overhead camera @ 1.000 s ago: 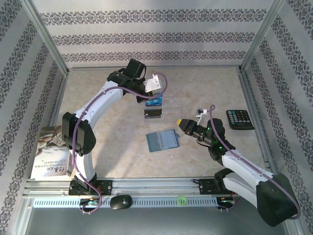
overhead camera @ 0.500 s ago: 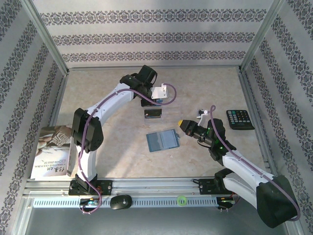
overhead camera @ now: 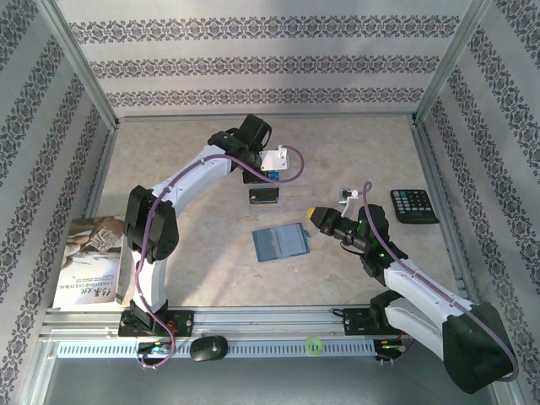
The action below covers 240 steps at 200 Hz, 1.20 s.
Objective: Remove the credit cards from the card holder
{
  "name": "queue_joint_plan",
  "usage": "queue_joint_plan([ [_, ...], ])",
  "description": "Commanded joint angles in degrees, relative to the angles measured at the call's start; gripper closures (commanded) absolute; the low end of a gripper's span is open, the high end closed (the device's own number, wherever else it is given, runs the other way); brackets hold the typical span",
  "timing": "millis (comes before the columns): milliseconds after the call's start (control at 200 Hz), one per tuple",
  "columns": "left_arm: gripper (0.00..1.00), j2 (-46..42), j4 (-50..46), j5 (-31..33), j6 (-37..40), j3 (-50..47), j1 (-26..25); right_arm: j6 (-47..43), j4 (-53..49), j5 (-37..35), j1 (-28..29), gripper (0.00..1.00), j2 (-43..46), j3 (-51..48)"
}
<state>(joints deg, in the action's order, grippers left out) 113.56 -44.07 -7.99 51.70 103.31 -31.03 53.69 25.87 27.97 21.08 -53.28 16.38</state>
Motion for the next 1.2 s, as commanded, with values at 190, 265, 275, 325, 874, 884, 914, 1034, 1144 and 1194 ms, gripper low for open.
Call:
queue_joint_plan([
  [190,1.00,0.29,2.76,1.05,0.92,-1.97,-0.27,-0.86,-0.05,0.77,-0.87,0.91,1.09,0.23],
  [265,1.00,0.36,3.43,1.08,0.68,-2.31,-0.31,-0.90,-0.04,0.78,-0.86,0.91,0.94,0.32],
  [275,1.00,0.40,3.39,1.12,0.66,-2.32,-0.34,-0.88,-0.03,0.78,-0.84,0.91,0.93,0.38],
  [325,0.98,0.35,3.49,0.86,0.68,-2.39,-0.26,-0.87,-0.03,0.77,-0.82,0.91,0.83,0.45],
  [874,0.69,-6.35,16.36,6.42,-6.45,-6.32,-0.31,-1.14,-0.04,0.62,-0.80,0.84,0.89,0.42],
  [884,0.67,-6.91,16.84,6.17,-6.73,-6.64,-0.34,-1.16,-0.03,0.60,-0.85,0.83,0.89,0.41],
  [914,0.64,-8.52,18.57,5.21,-7.75,-7.53,-0.29,-1.20,-0.04,0.47,-0.79,0.81,0.89,0.36],
  [1034,0.53,-15.27,27.30,2.80,-15.23,-12.49,0.29,-1.64,-0.34,-0.34,-0.79,0.70,0.95,0.34],
  [1144,0.27,-22.36,37.78,1.94,-28.23,-20.07,2.53,-4.00,-3.53,-1.81,-0.82,0.53,2.13,1.31],
  [1194,0.01,-26.19,44.03,1.39,-34.23,-25.65,3.49,-5.86,-6.69,-3.51,-0.85,0.39,3.00,2.25],
])
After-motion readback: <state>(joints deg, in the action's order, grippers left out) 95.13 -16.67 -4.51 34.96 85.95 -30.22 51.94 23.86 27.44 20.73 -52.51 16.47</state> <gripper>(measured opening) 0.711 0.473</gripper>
